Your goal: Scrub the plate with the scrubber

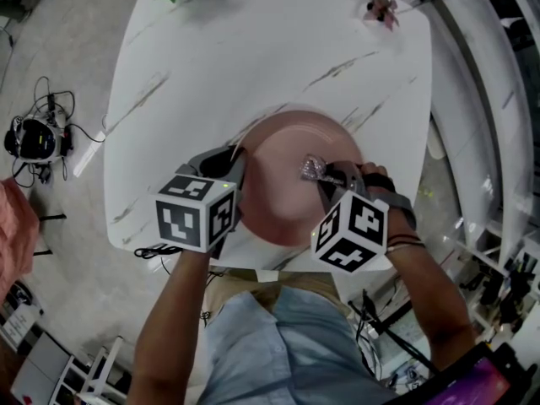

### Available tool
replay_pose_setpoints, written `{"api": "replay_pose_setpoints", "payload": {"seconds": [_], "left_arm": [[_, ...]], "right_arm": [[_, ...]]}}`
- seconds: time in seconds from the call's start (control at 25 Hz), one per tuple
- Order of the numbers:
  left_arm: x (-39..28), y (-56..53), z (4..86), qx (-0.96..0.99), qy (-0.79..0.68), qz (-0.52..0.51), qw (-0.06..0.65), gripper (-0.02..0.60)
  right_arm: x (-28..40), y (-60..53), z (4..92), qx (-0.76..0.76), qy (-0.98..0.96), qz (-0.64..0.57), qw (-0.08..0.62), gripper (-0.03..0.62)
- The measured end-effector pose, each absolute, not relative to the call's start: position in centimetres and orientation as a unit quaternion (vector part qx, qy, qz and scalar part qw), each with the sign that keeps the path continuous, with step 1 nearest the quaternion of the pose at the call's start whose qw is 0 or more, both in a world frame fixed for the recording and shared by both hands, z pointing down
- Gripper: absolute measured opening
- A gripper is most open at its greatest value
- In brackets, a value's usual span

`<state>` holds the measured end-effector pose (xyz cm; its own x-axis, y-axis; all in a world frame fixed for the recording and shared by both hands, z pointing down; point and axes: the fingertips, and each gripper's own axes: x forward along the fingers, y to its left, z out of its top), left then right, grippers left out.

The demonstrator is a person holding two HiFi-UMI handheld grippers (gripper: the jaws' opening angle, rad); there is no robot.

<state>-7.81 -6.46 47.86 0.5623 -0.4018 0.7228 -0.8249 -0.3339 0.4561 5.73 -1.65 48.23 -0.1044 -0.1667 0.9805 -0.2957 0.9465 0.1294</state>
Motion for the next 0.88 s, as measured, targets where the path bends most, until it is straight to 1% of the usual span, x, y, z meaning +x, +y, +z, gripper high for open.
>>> {"api": "replay_pose_setpoints", "payload": {"seconds": [0.2, 0.48, 0.88], "left_arm": [[-7.8, -6.5, 47.8, 0.777, -0.396, 0.252, 0.419, 0.021], [-7.8, -6.6, 47.9, 0.777, -0.398, 0.252, 0.417, 0.021], [-7.9, -6.6, 47.9, 0.778, -0.400, 0.253, 0.414, 0.023]], "right_arm": [[5.1, -4.5, 48.2, 0.176, -0.742, 0.034, 0.647, 0.077], [2.2, -5.4, 48.1, 0.161, -0.749, -0.015, 0.643, 0.077], [-1.6, 1.5, 48.1, 0.073, -0.775, -0.035, 0.626, 0.075]]}}
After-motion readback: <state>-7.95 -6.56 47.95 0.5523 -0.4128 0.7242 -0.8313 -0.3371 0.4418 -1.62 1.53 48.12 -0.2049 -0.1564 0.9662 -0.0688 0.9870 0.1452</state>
